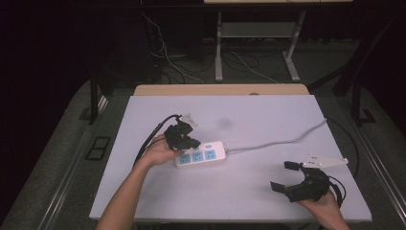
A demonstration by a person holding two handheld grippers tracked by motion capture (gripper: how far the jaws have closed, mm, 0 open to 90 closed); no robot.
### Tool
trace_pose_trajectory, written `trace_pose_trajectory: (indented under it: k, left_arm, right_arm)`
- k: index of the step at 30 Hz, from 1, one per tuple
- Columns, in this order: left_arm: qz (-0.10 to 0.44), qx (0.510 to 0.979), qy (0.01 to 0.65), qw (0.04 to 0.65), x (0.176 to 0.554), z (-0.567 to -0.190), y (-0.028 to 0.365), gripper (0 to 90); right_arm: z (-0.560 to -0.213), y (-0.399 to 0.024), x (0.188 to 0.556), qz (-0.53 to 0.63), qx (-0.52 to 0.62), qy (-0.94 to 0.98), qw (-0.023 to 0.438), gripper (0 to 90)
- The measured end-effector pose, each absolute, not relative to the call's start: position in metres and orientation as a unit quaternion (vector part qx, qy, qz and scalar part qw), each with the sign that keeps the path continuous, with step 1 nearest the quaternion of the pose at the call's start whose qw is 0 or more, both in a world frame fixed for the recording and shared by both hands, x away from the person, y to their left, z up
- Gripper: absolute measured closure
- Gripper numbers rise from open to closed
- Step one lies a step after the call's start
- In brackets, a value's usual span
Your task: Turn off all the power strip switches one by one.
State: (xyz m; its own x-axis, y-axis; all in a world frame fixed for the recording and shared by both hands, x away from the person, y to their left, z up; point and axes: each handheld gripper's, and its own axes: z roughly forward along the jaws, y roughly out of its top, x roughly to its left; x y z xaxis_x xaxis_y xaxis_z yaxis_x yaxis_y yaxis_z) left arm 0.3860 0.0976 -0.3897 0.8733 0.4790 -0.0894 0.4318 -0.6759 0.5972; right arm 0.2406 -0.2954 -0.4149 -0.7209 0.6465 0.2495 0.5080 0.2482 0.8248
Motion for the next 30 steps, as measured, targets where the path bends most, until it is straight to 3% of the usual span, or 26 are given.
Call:
trace_pose_trajectory:
  k: [19, 30]
  left_arm:
    - [0.044, 0.919, 0.222, 0.322, 0.391, -0.369, 0.074, 89.2]
    - [0.04, 0.924, 0.213, 0.316, 0.394, -0.376, 0.06, 89.2]
  right_arm:
    - [-0.415, -0.295, 0.241, 0.49, 0.367, 0.788, 0.069, 0.7]
    - [-0.415, -0.296, 0.241, 0.49, 0.367, 0.787, 0.07, 0.7]
